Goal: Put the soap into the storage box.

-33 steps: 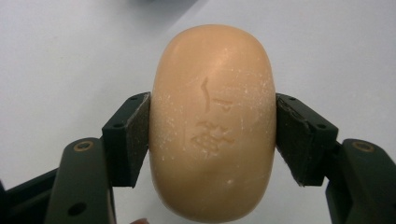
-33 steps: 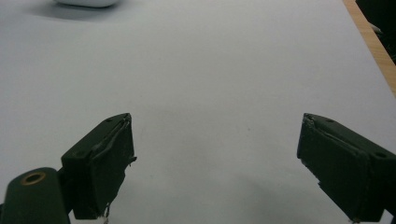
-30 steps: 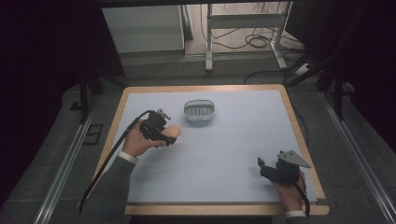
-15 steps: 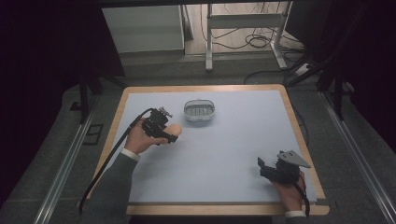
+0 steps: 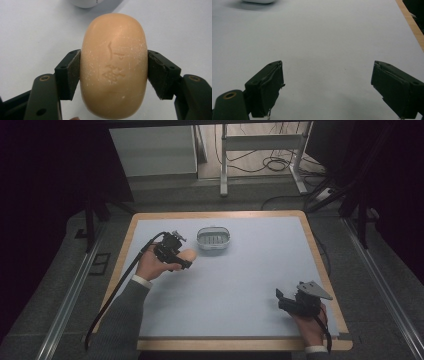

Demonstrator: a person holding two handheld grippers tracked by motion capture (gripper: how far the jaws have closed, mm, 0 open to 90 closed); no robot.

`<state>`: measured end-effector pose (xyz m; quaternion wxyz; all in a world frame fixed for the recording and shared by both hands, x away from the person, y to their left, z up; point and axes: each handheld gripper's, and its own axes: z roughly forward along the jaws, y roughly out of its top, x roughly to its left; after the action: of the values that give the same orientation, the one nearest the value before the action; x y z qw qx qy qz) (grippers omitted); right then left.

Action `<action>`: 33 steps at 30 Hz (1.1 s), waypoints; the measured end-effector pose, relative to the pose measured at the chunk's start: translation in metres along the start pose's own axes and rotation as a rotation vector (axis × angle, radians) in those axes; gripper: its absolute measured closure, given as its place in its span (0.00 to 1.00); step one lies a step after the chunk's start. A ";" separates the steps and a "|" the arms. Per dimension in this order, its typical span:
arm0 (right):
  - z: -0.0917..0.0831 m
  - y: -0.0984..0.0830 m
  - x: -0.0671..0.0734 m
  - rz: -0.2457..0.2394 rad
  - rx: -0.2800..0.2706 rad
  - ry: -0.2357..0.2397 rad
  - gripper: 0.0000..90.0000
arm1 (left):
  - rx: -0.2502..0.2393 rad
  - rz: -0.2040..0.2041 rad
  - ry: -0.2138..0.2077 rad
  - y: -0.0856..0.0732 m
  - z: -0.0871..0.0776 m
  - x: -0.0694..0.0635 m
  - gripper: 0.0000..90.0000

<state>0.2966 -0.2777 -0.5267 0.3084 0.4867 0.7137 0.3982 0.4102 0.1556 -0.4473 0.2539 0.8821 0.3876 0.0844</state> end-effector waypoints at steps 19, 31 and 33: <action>0.000 0.000 0.000 0.003 0.000 0.000 0.12 | -0.008 0.010 0.009 0.013 -0.005 0.002 0.36; 0.000 0.000 0.000 0.001 0.000 0.000 0.12 | -0.012 0.006 0.010 0.018 -0.005 0.004 0.36; 0.000 0.000 0.000 0.001 0.001 0.000 0.12 | -0.014 0.008 0.009 0.020 -0.005 0.004 0.36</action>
<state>0.2966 -0.2778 -0.5267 0.3082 0.4872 0.7137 0.3980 0.4237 0.1491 -0.4333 0.2578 0.8816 0.3845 0.0919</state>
